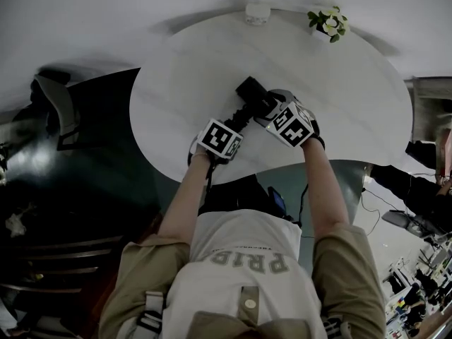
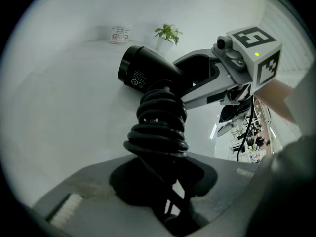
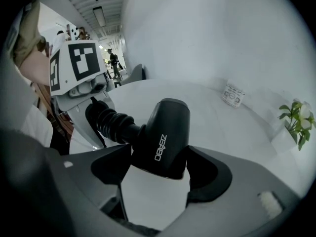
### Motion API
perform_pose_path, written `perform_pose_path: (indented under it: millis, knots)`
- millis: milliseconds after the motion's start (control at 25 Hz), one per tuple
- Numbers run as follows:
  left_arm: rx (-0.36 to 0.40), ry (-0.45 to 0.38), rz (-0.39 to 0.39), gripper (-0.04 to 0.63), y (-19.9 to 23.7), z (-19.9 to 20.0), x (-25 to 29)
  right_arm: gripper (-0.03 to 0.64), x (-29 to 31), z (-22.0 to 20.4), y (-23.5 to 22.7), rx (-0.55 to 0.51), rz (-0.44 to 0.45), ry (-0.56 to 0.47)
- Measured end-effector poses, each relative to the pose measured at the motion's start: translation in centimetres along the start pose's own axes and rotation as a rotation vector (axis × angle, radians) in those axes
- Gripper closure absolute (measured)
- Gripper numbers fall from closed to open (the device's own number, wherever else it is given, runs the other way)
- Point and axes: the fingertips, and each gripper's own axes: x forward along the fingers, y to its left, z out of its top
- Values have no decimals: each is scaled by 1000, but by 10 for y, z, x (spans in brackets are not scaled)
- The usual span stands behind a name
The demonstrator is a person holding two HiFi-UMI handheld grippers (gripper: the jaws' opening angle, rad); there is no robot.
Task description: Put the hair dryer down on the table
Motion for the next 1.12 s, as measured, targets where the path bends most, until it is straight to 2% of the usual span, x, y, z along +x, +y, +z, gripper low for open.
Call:
perform_pose_path:
  millis: [280, 560, 720, 880, 1120]
  knots:
    - [-39, 1, -56, 454, 1, 0, -1, 261, 4, 2, -1, 10, 21, -9]
    - [-56, 45, -124, 451, 0, -2, -1, 261, 6, 4, -1, 11, 38, -5]
    - [-52, 68, -121, 448, -2, -5, -3, 261, 4, 5, 0, 4, 40, -1]
    - [-24, 126, -105, 423, -2, -14, -6, 261, 3, 7, 1, -15, 40, 6]
    - [-20, 139, -92, 420, 0, -19, -7, 261, 4, 6, 0, -27, 31, 7]
